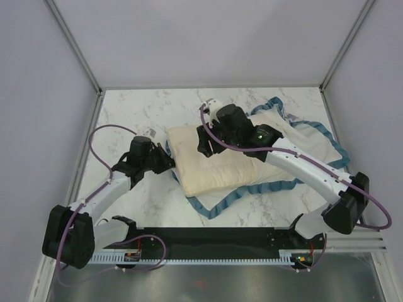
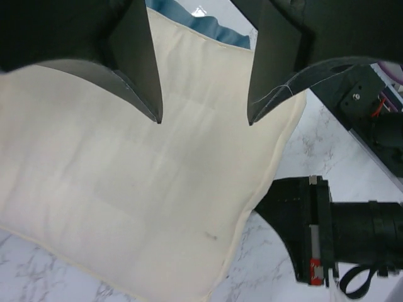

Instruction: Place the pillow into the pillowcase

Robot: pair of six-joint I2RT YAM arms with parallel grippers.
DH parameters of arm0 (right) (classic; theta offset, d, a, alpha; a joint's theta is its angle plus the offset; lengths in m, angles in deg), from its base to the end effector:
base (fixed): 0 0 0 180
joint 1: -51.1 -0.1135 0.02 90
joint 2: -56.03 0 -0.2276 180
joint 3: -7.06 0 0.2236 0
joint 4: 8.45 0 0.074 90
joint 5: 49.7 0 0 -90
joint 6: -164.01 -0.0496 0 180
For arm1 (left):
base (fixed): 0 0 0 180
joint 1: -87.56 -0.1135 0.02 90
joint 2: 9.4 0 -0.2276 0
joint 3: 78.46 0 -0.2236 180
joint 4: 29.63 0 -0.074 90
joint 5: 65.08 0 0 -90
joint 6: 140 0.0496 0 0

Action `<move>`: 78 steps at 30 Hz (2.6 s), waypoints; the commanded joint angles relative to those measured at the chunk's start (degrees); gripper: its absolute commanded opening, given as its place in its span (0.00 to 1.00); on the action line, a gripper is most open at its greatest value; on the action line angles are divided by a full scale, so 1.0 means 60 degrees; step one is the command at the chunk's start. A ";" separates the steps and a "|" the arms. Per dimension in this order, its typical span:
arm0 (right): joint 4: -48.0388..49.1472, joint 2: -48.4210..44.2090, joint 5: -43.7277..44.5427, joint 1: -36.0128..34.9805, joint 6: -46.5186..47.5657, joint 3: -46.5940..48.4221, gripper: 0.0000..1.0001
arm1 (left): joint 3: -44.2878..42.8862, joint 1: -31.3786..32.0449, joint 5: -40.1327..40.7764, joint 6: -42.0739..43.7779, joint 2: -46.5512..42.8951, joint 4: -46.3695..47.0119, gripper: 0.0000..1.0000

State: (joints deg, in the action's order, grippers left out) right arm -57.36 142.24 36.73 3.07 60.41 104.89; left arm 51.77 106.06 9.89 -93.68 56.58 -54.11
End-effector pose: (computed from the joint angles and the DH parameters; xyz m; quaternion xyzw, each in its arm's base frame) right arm 0.2132 0.2416 0.3108 -0.2783 0.8514 0.2513 0.3668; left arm 0.2183 -0.0866 0.1795 -0.1432 0.8913 -0.3154 0.2928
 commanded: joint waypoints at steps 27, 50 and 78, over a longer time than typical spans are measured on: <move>-0.1211 0.2272 0.7056 0.1677 -0.0178 0.0046 0.53 | -0.1361 0.0007 0.1875 0.1596 -0.1885 -0.1284 0.02; -0.1298 0.2475 0.7286 0.1399 -0.0003 -0.0292 0.51 | -0.1785 0.0007 0.1801 0.1655 -0.2221 -0.1811 0.02; 0.0384 0.1129 -0.1292 0.3302 -0.2667 0.6285 0.00 | -1.1186 0.0007 0.1098 0.1494 -0.0467 -0.2836 0.02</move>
State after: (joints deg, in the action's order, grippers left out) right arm -62.47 152.12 37.82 20.71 50.99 138.13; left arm -6.36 106.28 17.30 -84.90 52.36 -75.33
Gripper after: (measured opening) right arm 0.011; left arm 0.045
